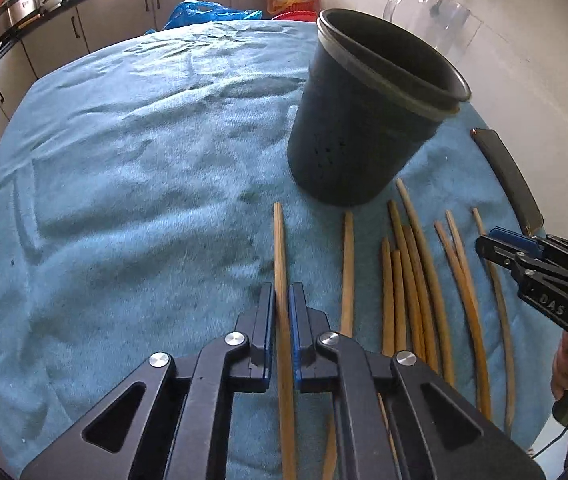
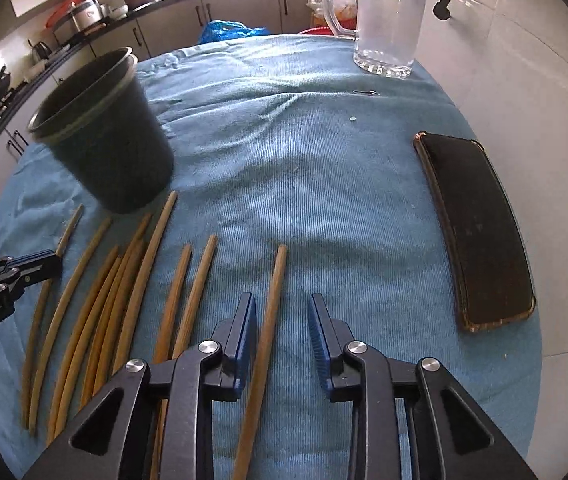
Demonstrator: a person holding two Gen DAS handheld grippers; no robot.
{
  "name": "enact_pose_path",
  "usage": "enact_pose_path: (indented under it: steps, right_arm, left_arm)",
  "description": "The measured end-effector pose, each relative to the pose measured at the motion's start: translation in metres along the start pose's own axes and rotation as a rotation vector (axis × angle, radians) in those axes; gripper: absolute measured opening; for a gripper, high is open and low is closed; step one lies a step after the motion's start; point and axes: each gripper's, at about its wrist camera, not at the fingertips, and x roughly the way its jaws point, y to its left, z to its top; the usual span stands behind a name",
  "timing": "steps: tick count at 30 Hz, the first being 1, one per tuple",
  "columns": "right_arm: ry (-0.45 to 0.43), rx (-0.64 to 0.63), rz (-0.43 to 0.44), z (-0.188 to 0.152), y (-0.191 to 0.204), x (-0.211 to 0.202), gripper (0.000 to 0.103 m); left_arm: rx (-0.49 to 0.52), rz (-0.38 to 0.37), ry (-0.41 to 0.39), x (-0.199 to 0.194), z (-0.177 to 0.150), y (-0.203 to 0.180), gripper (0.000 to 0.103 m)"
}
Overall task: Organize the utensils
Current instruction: 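Close the left gripper on one wooden chopstick, then lift the chopstick and carry it over the dark utensil cup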
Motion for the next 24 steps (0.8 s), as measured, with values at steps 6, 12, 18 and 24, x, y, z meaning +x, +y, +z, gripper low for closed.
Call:
enact_pose_path:
  steps: [6, 12, 18, 24]
  right_arm:
    - [-0.007, 0.003, -0.003, 0.011, 0.005, 0.006, 0.006]
    - [-0.100, 0.034, 0.085, 0.006, -0.002, -0.028, 0.006]
    - [-0.261, 0.036, 0.154, -0.010, 0.000, -0.096, 0.006]
    - [-0.396, 0.001, 0.156, -0.043, 0.011, -0.153, 0.006]
  left_arm:
    - [-0.036, -0.012, -0.022, -0.001, 0.007, 0.002, 0.006]
    - [-0.024, -0.003, -0.155, -0.059, -0.008, -0.004, 0.006]
    - [-0.008, 0.016, -0.312, -0.130, -0.037, -0.016, 0.006]
    - [-0.010, 0.048, -0.428, -0.173, -0.073, -0.030, 0.006]
